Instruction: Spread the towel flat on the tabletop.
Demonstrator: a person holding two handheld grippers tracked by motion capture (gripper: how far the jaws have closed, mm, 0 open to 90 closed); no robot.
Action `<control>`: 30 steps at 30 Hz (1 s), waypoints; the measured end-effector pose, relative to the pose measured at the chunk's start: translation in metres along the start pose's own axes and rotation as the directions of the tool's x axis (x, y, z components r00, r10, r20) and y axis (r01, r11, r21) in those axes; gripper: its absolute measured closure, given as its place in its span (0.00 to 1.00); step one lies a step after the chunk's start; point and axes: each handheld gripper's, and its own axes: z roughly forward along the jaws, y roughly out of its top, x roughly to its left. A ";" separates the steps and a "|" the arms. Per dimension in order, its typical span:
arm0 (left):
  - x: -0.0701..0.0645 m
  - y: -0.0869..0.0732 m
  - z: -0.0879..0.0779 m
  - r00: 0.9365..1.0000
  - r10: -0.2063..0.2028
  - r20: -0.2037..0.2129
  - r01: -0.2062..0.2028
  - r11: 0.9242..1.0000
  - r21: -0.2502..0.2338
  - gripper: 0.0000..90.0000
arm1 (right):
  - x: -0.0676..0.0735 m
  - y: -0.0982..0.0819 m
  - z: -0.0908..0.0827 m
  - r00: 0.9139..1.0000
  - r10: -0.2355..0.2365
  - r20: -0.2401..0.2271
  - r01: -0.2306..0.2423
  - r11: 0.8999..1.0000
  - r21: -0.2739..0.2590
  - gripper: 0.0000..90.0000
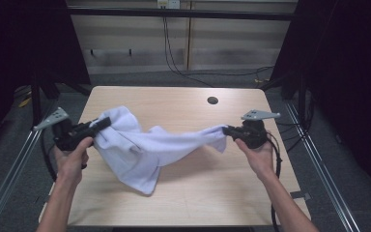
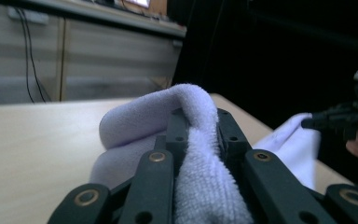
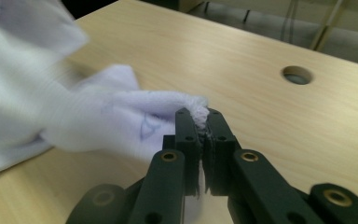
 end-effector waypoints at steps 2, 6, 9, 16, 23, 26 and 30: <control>0.000 0.010 -0.006 1.000 -0.007 -0.004 0.007 0.999 -0.040 0.88 | -0.003 0.004 -0.006 1.000 -0.002 0.010 0.002 1.000 -0.012 0.96; -0.006 0.031 -0.002 0.999 0.041 -0.027 -0.042 0.998 -0.040 0.88 | -0.006 0.028 -0.024 1.000 -0.001 0.025 0.002 0.998 -0.062 0.96; -0.007 0.041 0.015 0.997 0.057 -0.056 -0.058 0.998 -0.016 0.88 | -0.013 0.059 -0.025 1.000 -0.003 0.025 0.005 0.998 -0.065 0.96; -0.004 0.091 0.039 0.994 0.035 -0.104 -0.040 0.998 -0.046 0.88 | -0.037 0.112 -0.021 0.998 0.037 0.046 -0.032 0.994 -0.100 0.97; -0.030 0.124 0.020 0.978 0.179 -0.107 -0.191 0.975 -0.116 0.88 | -0.048 0.151 -0.043 0.998 0.012 0.062 0.004 0.969 -0.247 0.96; -0.029 0.094 0.014 0.979 0.183 -0.087 -0.190 0.978 -0.082 0.88 | -0.036 0.135 -0.049 0.997 -0.041 0.063 0.052 0.979 -0.195 0.96; -0.027 0.036 0.010 0.990 0.142 -0.023 -0.141 0.990 0.010 0.88 | -0.025 0.067 -0.048 0.999 -0.041 0.000 0.040 0.995 -0.096 0.96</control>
